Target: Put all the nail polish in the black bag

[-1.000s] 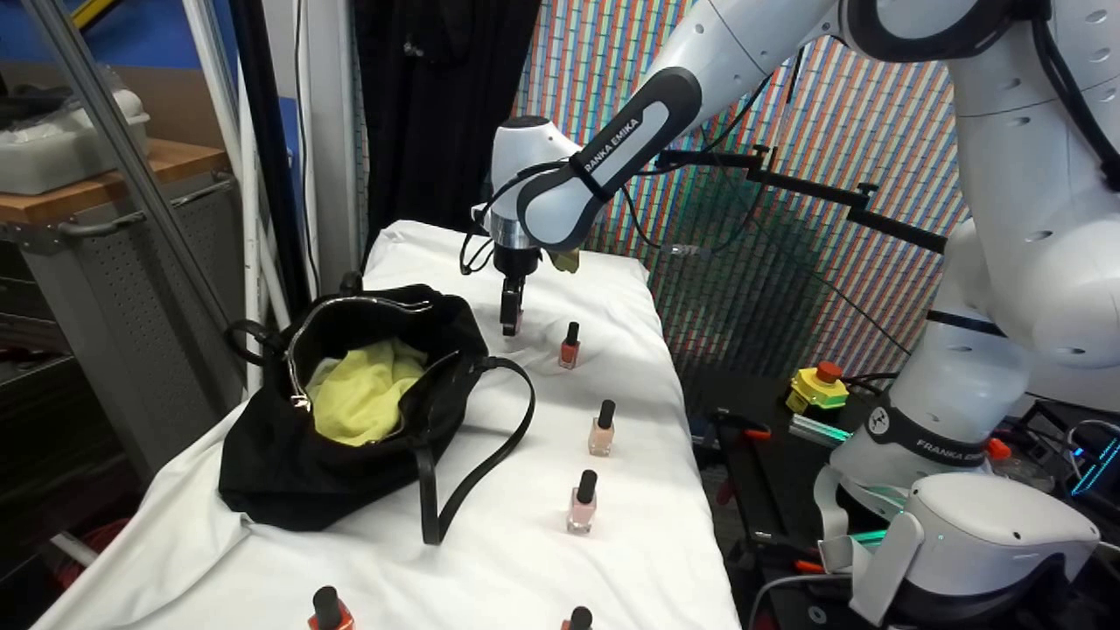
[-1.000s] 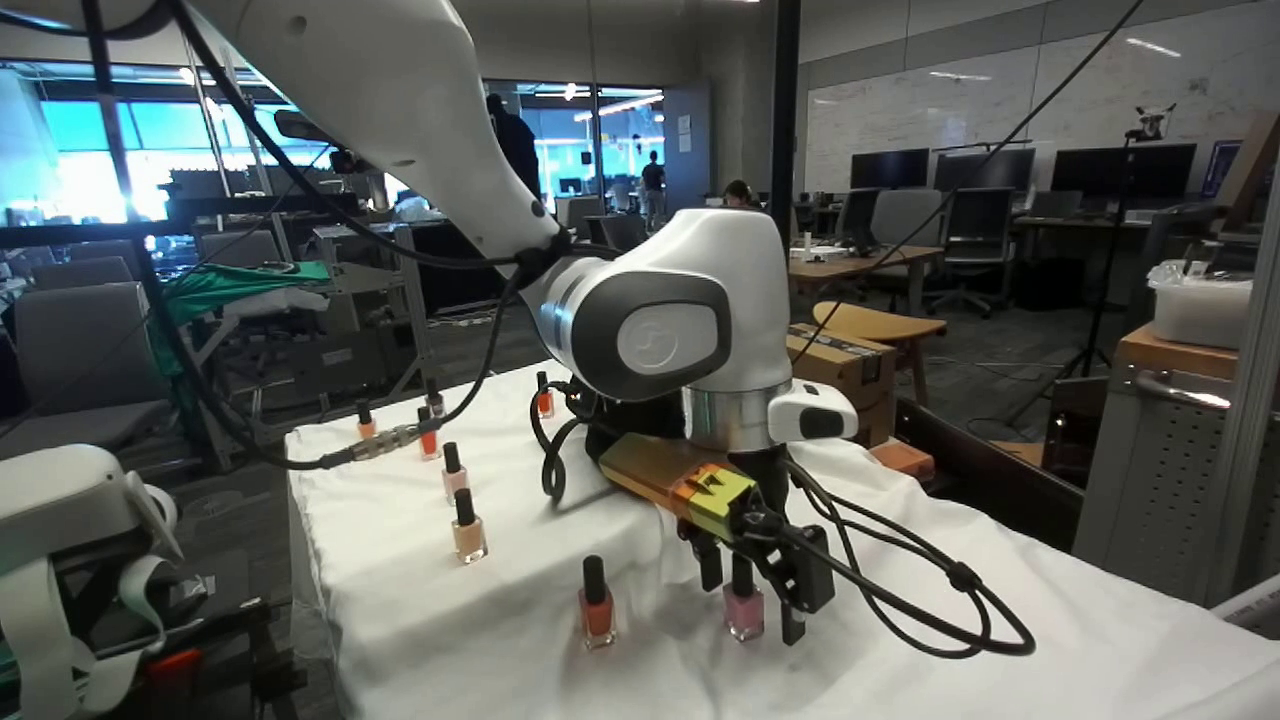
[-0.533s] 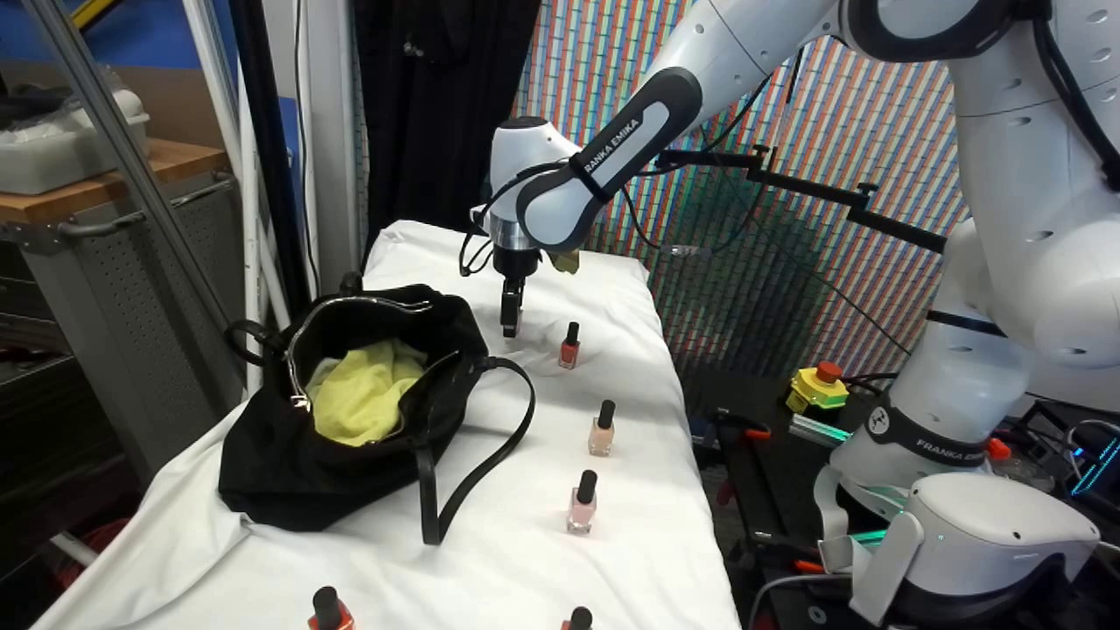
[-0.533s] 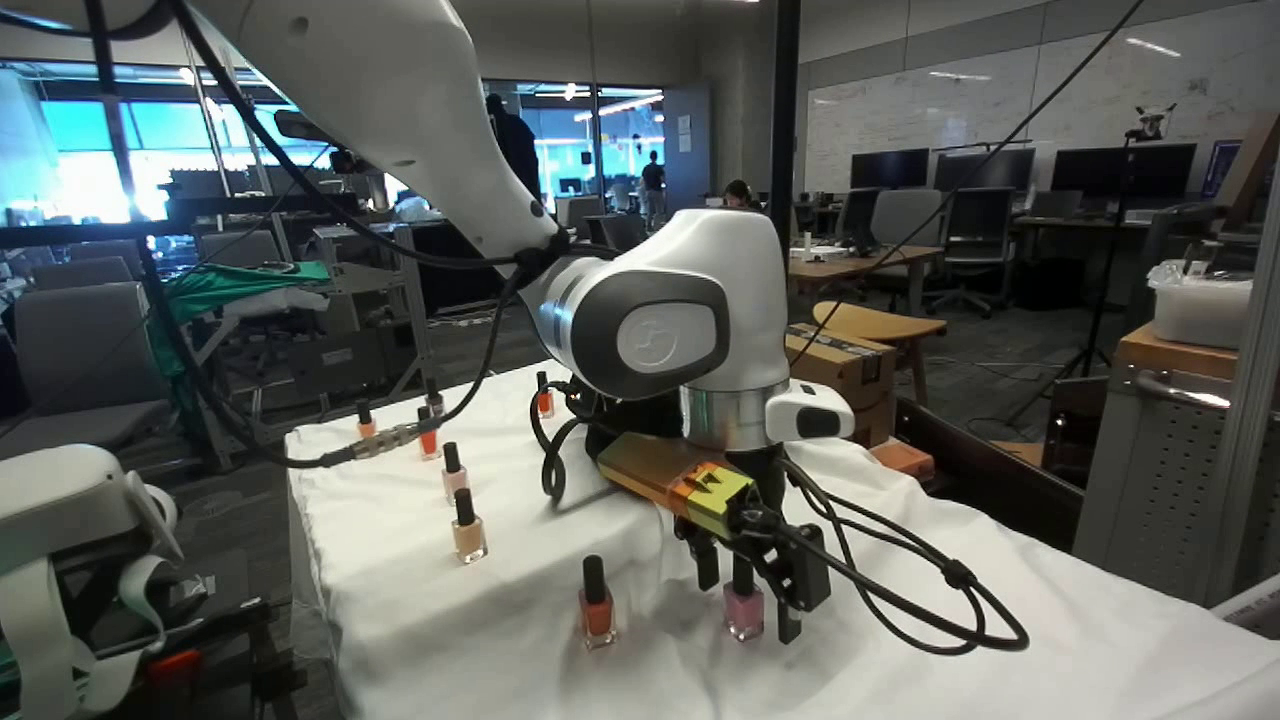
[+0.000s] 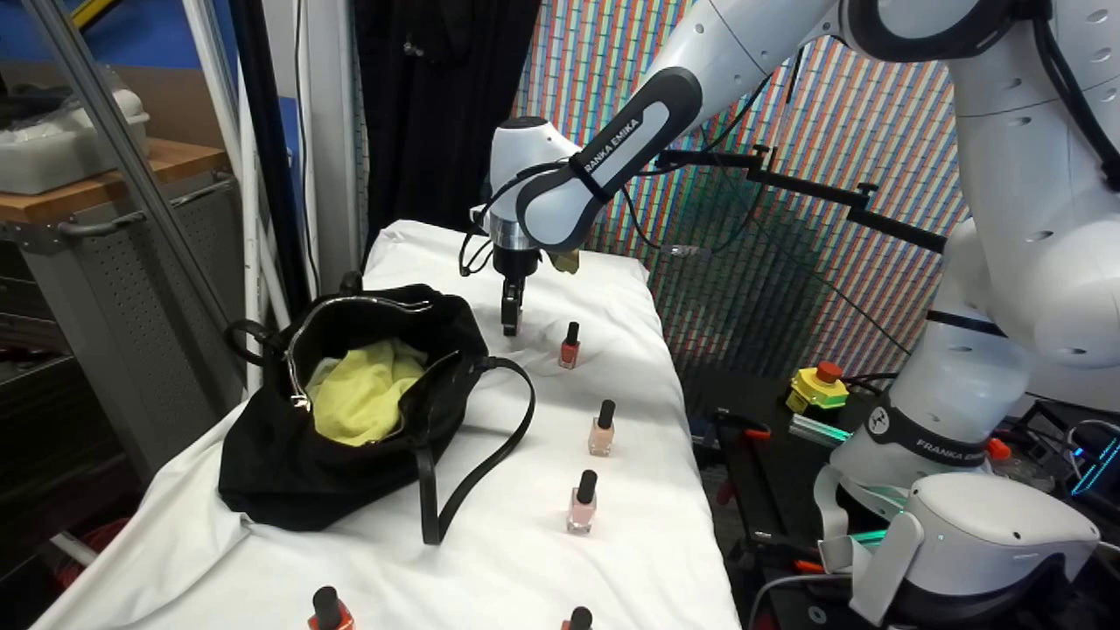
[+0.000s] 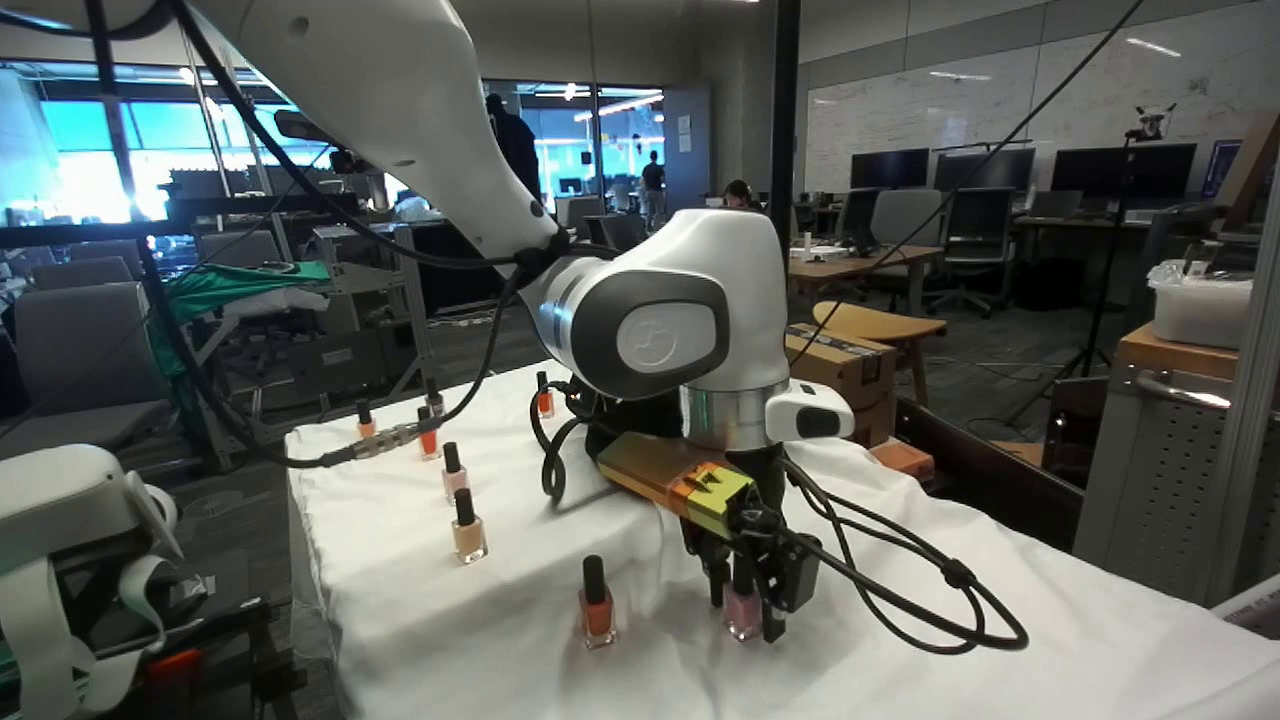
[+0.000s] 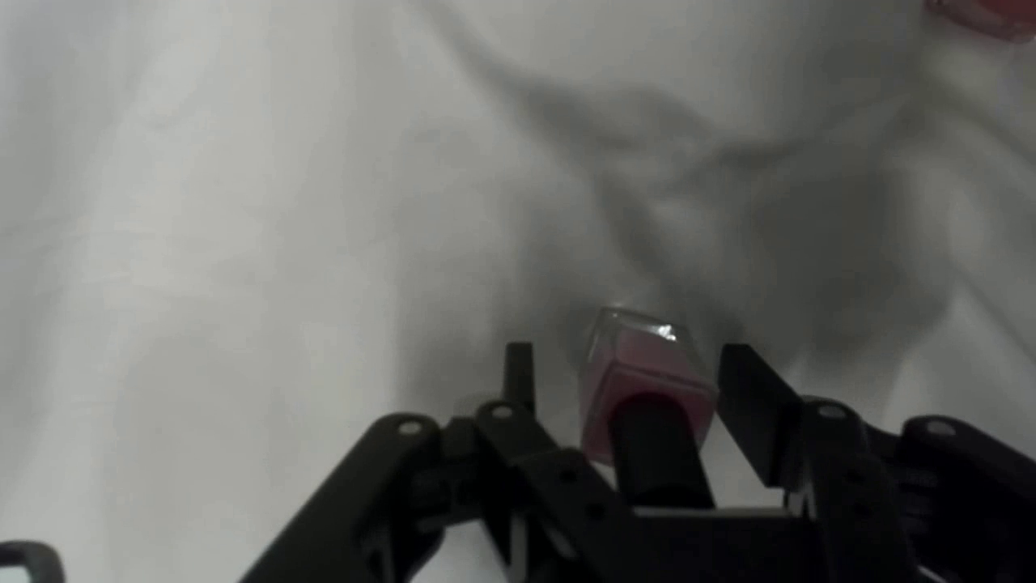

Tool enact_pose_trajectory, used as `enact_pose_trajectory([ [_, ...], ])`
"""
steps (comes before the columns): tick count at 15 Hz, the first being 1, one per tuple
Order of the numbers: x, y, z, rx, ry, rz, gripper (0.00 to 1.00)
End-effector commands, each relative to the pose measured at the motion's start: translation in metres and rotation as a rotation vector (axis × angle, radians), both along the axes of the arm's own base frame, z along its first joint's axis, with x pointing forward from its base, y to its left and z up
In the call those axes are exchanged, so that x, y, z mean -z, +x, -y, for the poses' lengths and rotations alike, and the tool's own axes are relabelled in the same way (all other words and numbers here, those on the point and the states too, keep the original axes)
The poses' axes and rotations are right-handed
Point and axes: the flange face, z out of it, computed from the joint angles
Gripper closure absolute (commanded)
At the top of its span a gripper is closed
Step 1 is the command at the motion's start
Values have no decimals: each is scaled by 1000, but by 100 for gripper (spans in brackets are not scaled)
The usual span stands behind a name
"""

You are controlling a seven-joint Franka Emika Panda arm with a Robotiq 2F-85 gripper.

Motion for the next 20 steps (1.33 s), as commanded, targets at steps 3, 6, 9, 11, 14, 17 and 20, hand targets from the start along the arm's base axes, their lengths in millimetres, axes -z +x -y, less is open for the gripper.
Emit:
enact_pose_trajectory([
  [3, 1, 0, -2, -3, -4, -5, 76],
  [6, -4, -1, -7, -20, -7, -20, 84],
  [9, -17, -8, -16, -65, -14, -48, 84],
  [11, -31, -15, -24, -105, -38, -65, 84],
  [14, -57, -25, -39, -157, -78, -84, 84],
  [17, -93, -38, -68, -227, -129, -82, 84],
  [20, -129, -49, -109, -308, -186, -52, 84],
])
